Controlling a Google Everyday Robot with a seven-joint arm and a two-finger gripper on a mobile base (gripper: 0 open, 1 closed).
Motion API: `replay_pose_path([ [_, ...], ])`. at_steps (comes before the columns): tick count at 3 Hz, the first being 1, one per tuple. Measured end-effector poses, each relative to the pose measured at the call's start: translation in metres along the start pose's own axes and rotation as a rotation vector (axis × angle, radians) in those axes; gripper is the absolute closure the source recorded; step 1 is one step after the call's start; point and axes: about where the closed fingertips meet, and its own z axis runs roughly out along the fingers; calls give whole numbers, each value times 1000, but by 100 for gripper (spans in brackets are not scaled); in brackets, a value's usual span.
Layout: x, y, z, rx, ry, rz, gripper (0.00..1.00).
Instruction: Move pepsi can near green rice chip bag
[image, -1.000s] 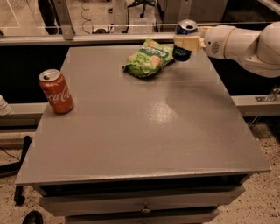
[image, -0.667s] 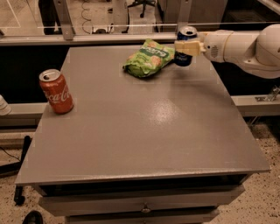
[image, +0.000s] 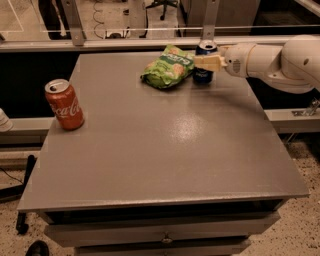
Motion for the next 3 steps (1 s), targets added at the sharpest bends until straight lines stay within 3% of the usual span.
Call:
replay_pose_path([
  [1, 6, 4, 8, -11, 4, 29, 84],
  [3, 15, 8, 11, -18, 7, 63, 37],
])
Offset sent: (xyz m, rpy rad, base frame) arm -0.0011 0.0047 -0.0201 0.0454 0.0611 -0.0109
